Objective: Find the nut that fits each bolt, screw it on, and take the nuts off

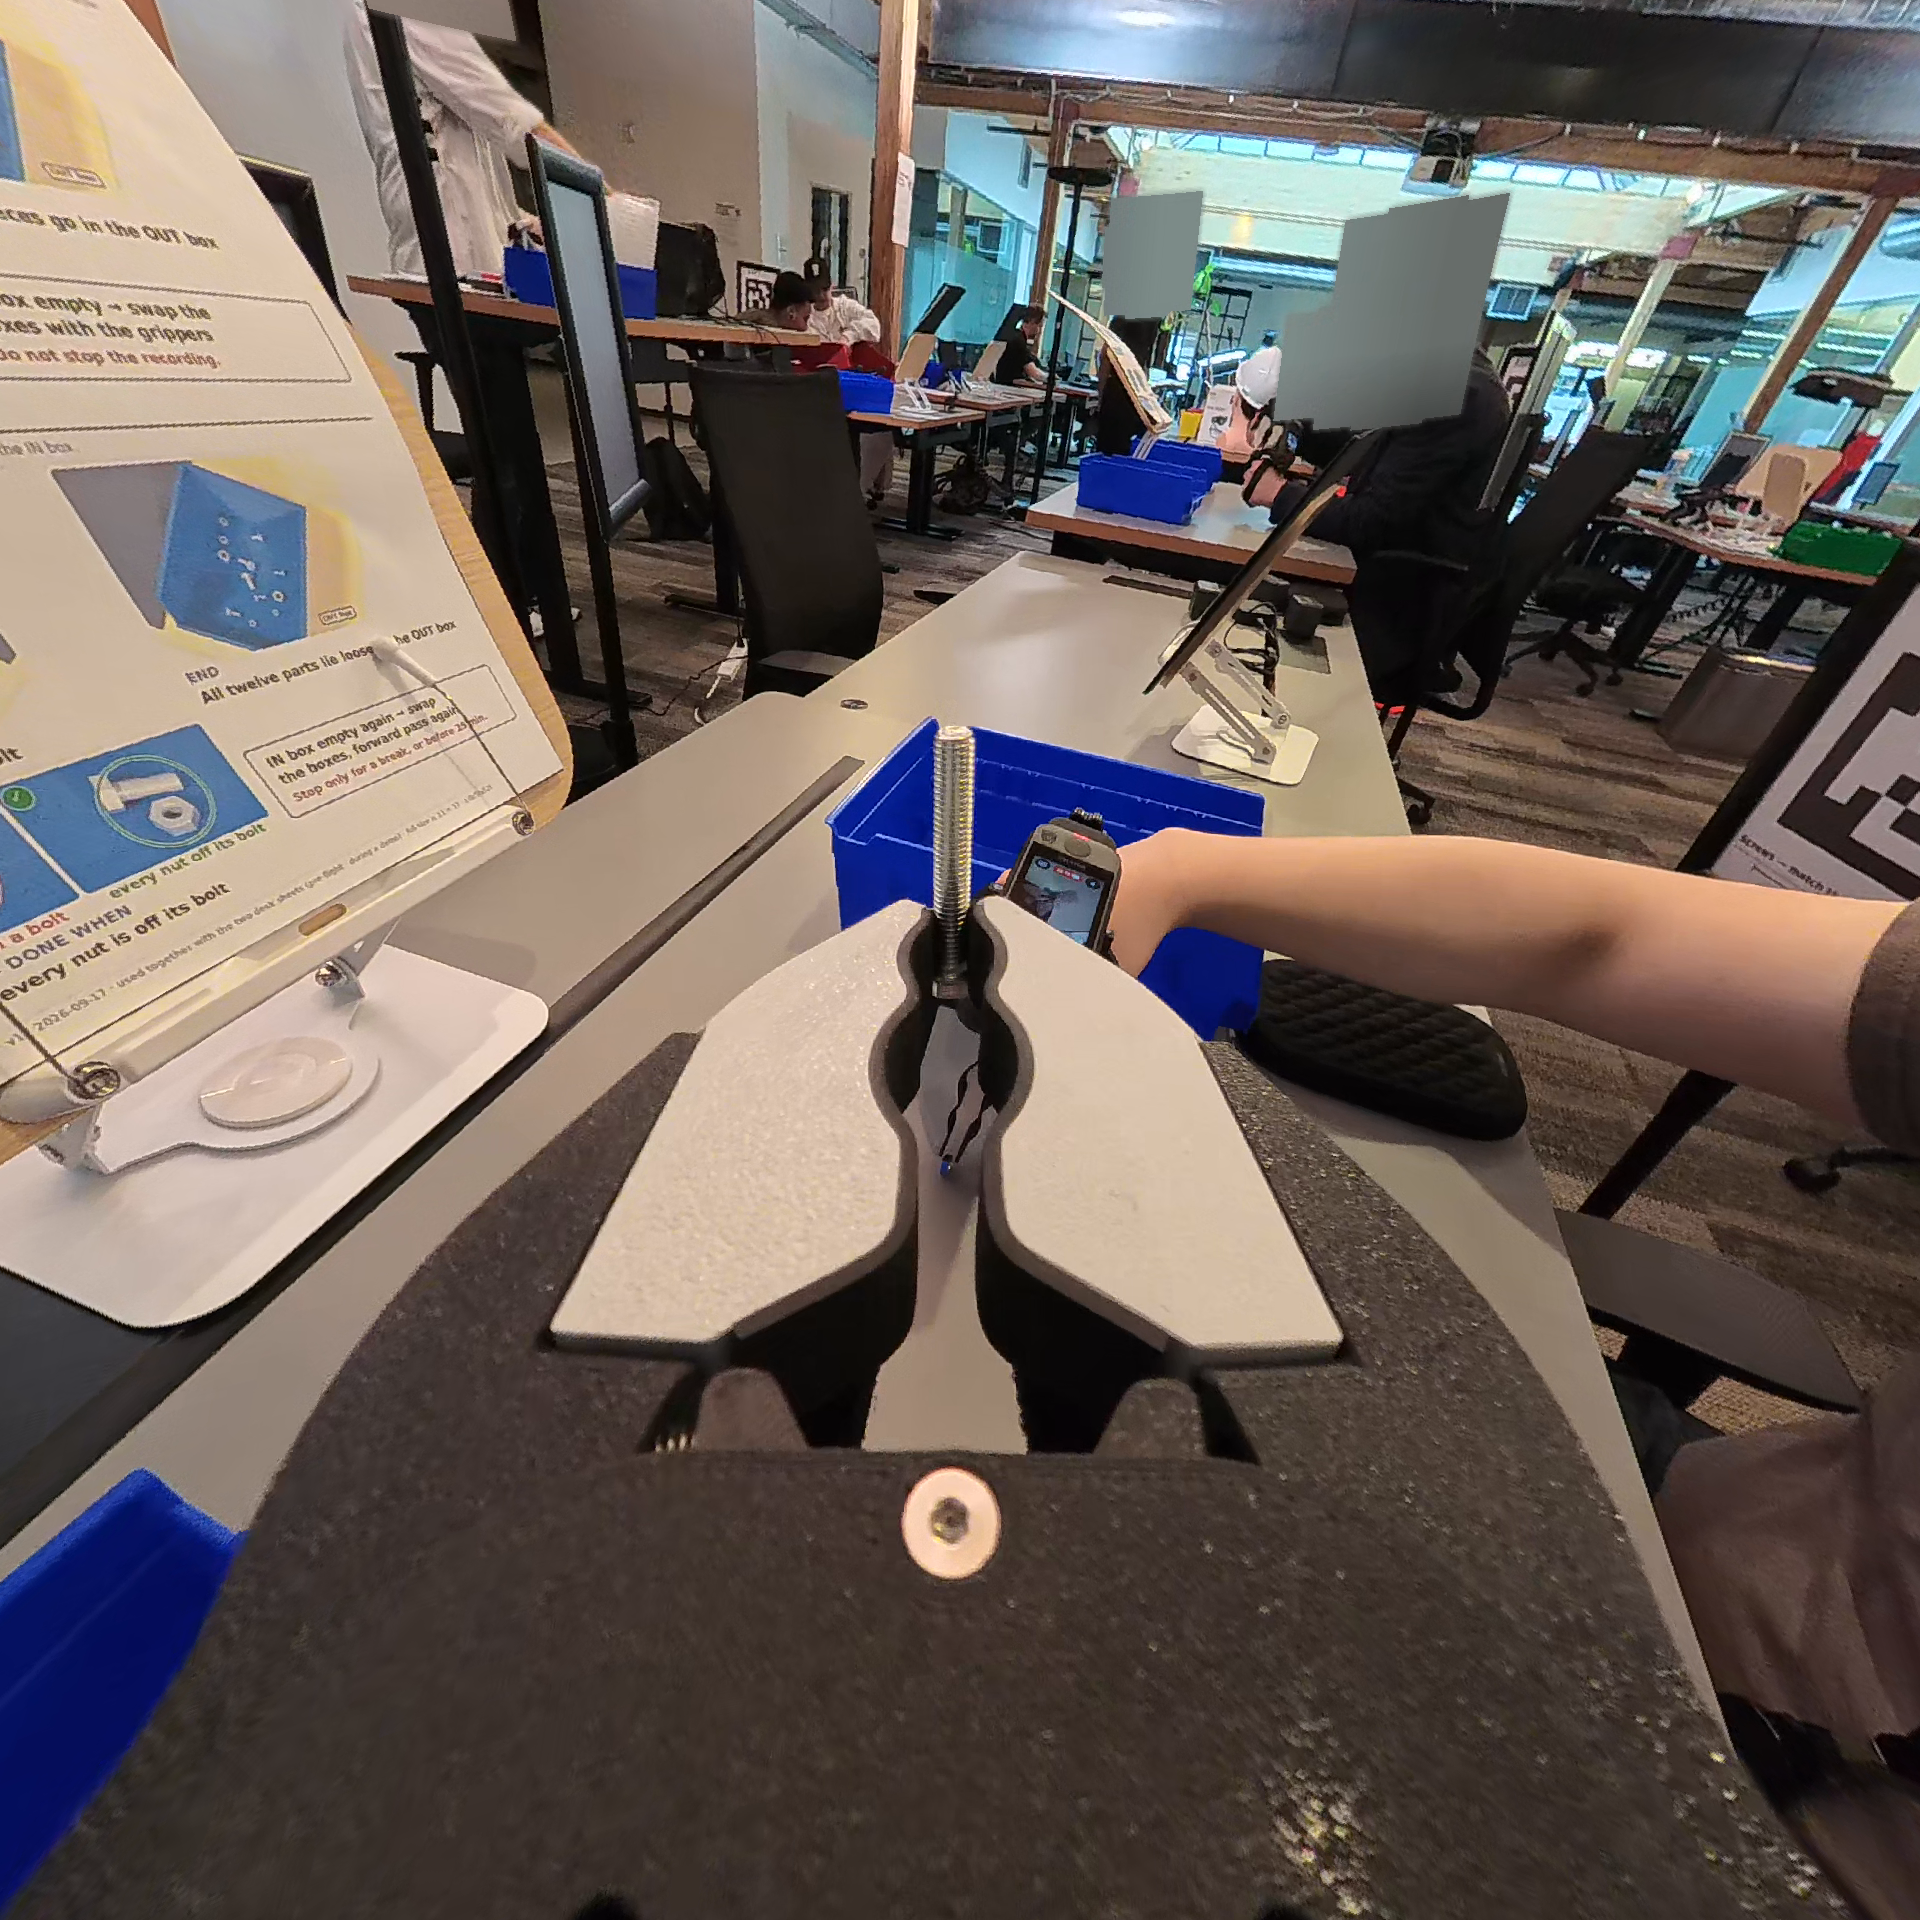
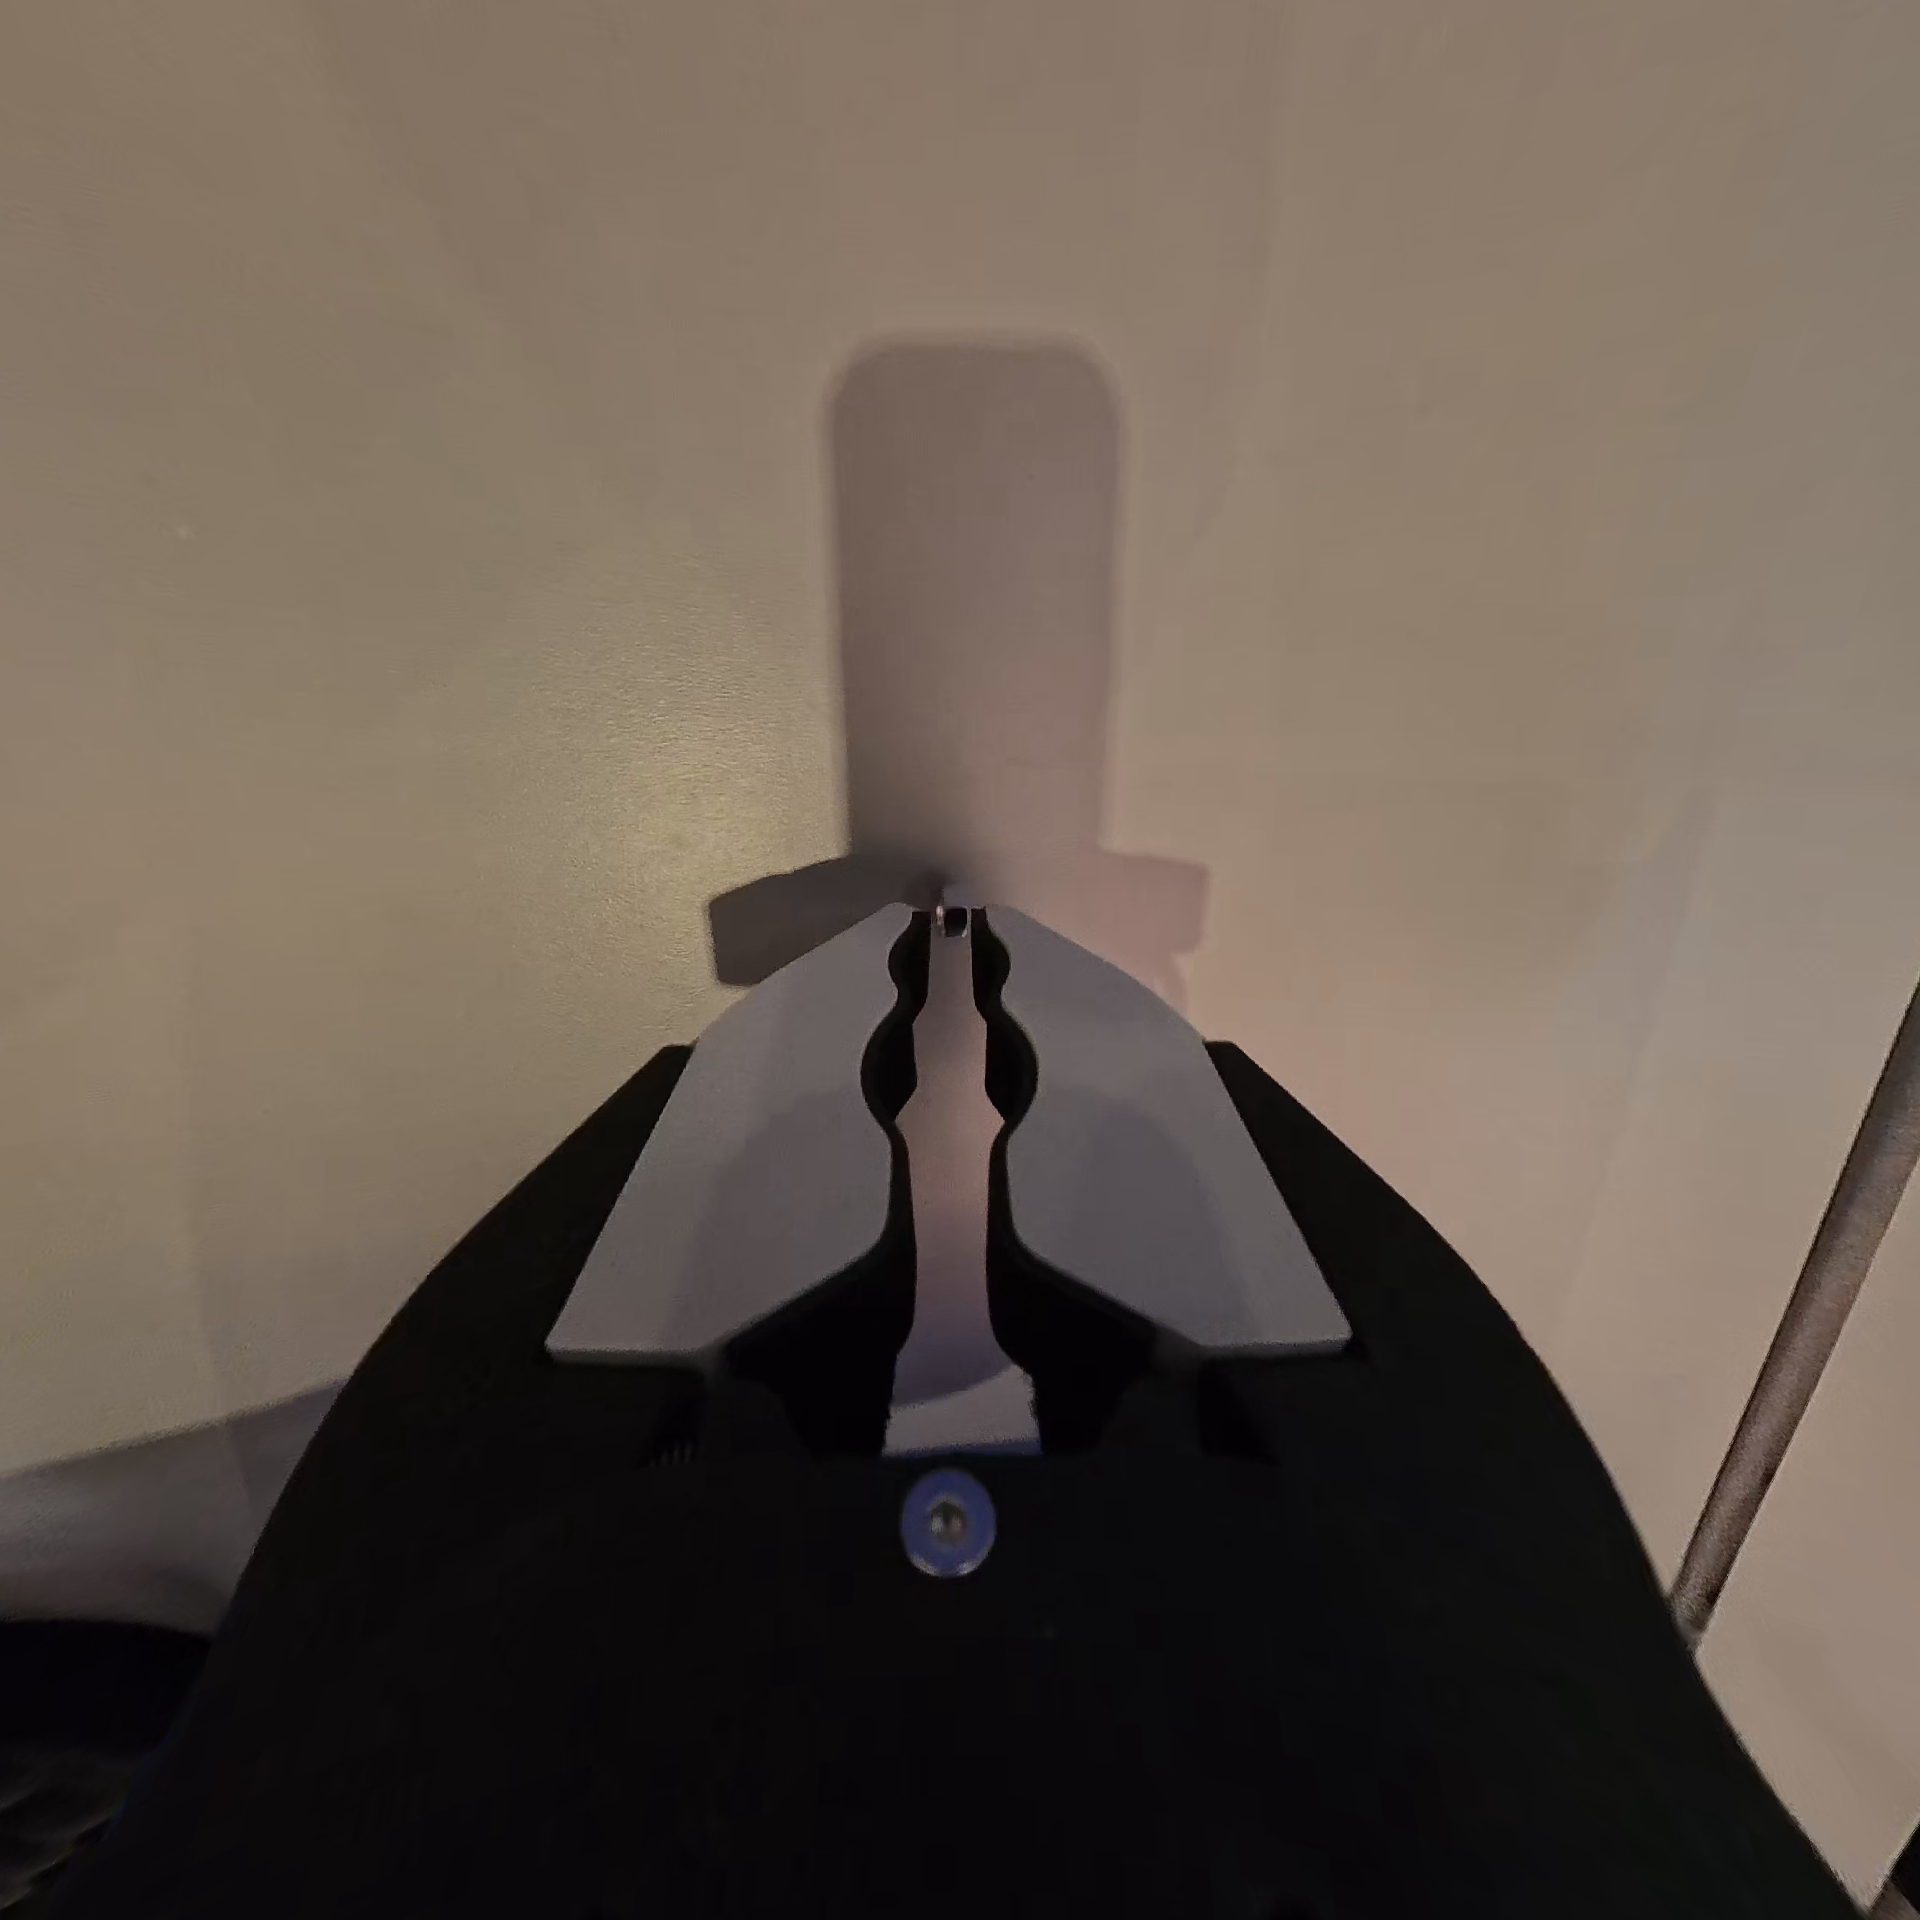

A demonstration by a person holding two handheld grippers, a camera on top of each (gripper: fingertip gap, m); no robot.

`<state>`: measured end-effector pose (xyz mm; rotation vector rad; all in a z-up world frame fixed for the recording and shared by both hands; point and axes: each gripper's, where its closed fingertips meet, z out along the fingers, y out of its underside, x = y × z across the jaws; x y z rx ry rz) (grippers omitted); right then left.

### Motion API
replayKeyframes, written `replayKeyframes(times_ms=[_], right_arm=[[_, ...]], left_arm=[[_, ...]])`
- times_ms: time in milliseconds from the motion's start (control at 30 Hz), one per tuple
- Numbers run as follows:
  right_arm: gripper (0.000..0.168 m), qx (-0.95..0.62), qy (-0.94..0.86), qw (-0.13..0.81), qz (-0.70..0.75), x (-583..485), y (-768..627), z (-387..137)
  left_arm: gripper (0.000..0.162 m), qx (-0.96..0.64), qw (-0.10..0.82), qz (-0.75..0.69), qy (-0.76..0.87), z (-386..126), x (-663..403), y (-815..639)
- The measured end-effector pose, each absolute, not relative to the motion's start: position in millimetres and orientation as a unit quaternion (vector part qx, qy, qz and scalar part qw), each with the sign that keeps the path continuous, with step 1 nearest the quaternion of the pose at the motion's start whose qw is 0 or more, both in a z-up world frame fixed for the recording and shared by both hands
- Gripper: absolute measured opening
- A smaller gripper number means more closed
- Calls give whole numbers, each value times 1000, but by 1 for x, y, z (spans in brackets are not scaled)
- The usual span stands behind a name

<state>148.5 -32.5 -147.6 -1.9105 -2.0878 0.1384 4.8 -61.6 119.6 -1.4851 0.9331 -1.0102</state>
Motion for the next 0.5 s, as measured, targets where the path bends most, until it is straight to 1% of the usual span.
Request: replayKeyframes(times_ms=[67,367,500], right_arm=[[7,-669,-725,150,58,148,-34,-148],[7,-681,-716,142,57,149,-29,-150],[6,-683,-713,137,80,145,-32,-151]], left_arm=[[5,-623,528,-424,392,119,5,-62],[5,-626,521,-420,401,115,9,-63],[5,-627,519,-419,403,115,9,-63]])
